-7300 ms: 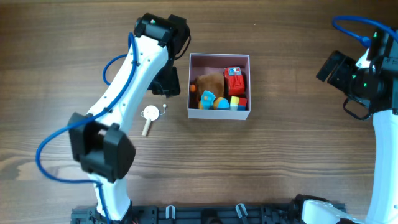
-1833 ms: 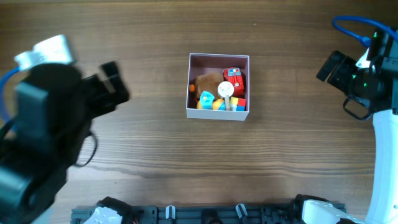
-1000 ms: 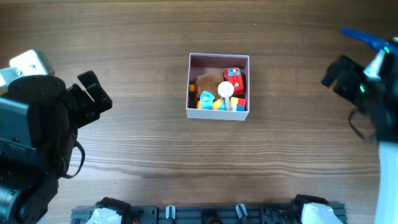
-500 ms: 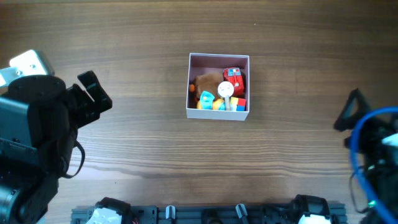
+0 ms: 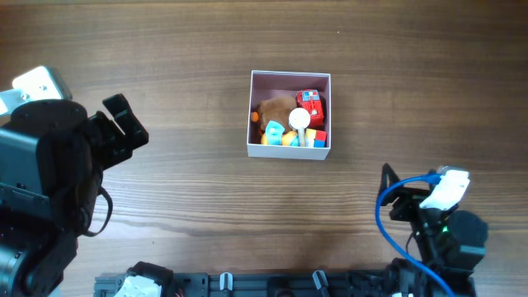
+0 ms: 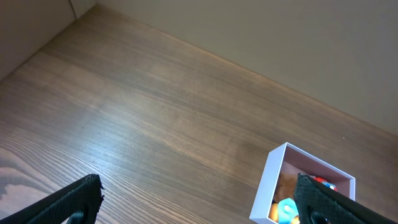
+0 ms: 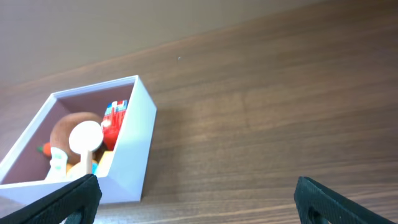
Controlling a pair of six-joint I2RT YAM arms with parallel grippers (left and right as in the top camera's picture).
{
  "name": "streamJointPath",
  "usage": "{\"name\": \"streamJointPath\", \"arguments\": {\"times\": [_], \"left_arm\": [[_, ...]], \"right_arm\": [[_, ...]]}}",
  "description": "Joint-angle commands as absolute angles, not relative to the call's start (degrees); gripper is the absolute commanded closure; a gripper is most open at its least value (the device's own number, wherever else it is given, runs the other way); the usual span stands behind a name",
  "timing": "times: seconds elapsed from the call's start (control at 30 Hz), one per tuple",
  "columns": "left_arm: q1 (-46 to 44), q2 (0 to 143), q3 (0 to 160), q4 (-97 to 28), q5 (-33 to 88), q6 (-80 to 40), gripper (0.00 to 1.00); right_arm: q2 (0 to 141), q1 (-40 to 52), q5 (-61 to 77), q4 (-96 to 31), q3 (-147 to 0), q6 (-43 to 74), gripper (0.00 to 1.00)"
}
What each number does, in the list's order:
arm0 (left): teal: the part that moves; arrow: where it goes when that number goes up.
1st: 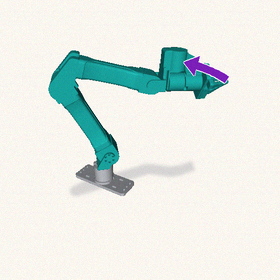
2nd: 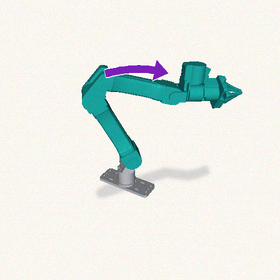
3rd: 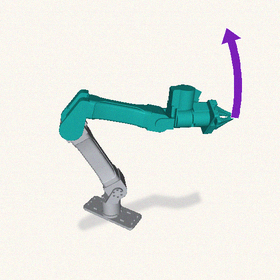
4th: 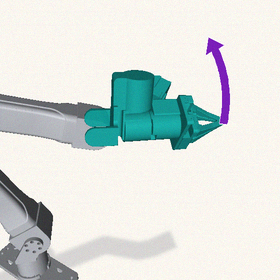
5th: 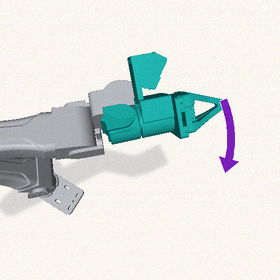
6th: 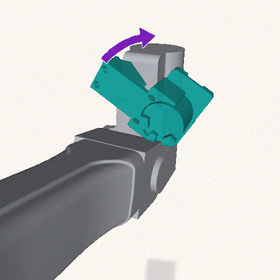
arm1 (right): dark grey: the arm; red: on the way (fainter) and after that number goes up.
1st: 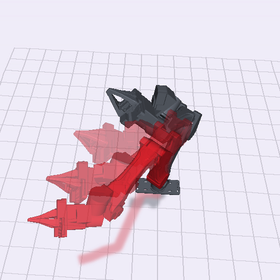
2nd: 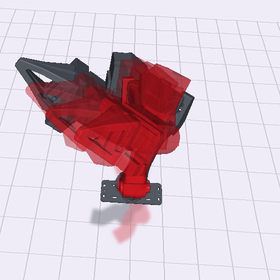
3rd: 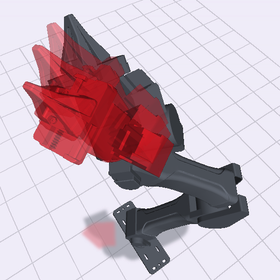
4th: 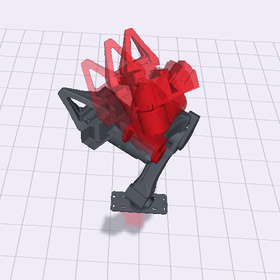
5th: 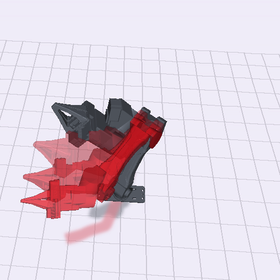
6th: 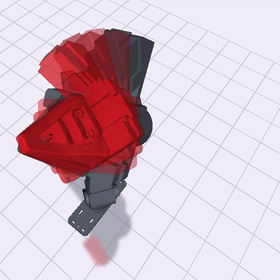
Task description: Pack container
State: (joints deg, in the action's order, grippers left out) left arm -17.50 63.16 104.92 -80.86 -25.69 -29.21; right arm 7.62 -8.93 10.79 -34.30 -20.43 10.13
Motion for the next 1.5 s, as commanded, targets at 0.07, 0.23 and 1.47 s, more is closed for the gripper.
{"name": "streamJointPath", "arguments": {"times": [0.07, 0.23, 1.47], "left_arm": [[-17.02, 63.11, 105.38, -80.88, -26.48, -28.53, 0.00], [-17.02, 63.11, 105.38, -80.88, -26.48, -28.53, 0.00], [-12.43, 60.01, 104.49, -80.27, -26.46, -28.56, 0.00]], "right_arm": [[0.43, -8.69, 13.63, -33.56, -15.20, 9.61, 0.00], [0.21, -8.69, 13.54, -33.74, -13.13, 9.30, 0.00], [0.25, -8.69, 12.95, -33.43, -9.15, 9.17, 0.00]]}}
